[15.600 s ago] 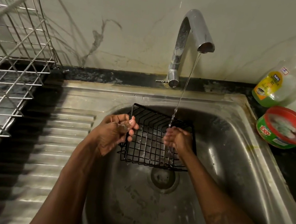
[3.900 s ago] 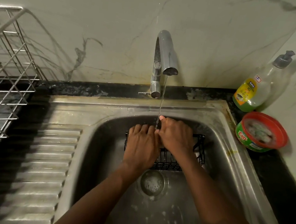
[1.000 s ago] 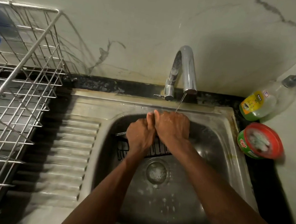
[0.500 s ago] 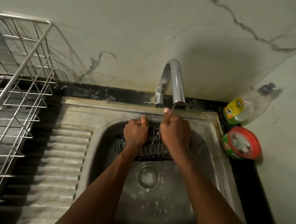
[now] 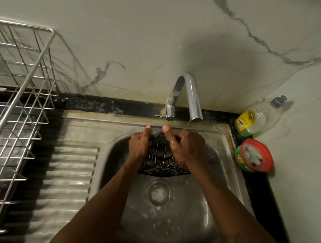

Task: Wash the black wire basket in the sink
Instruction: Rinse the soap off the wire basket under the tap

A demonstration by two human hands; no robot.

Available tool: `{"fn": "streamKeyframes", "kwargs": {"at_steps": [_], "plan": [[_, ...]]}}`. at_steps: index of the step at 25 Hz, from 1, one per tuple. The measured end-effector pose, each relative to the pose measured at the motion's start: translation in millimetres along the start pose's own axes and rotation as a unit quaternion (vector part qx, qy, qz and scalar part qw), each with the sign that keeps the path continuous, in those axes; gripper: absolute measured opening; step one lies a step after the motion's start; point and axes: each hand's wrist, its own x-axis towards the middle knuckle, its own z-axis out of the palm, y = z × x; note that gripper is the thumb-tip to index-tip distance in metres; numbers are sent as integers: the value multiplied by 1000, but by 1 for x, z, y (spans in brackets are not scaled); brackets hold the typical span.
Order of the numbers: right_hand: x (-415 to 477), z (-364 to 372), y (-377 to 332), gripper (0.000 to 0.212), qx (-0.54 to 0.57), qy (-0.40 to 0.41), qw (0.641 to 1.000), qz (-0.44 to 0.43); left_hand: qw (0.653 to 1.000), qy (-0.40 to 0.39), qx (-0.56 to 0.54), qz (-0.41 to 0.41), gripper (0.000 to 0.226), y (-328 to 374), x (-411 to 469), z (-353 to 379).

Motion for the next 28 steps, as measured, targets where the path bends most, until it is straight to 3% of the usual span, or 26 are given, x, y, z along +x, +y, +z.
{"fn": "streamKeyframes", "kwargs": {"at_steps": [2,4,7,10,14,19,22,25,28], "plan": [[11,0,0,80,-32,-12,999,33,998,-56,-29,22,60,13,-15,6],[16,2,1,77,-79,-10,996,47,993,-82,-48,67,62,24,-24,15],[11,10,-16,63,-115,51,991,43,992,-26,0,123,58,38,-26,23],[-13,27,-28,34,-106,86,990,-48,996,12,-15,90,52,36,-17,20],[-26,10,5,42,-130,33,984,-114,998,20,1,52,47,34,-17,24],[25,-8,1,51,-153,-37,982,105,998,42,13,46,46,37,-15,33],[9,9,-20,52,-185,-19,982,19,997,53,16,47,45,36,-8,32],[-13,11,5,45,-156,-9,984,-90,998,22,24,62,40,33,-14,27],[-6,-5,28,52,-92,-7,996,-20,998,9,6,54,32,38,-21,22]]}}
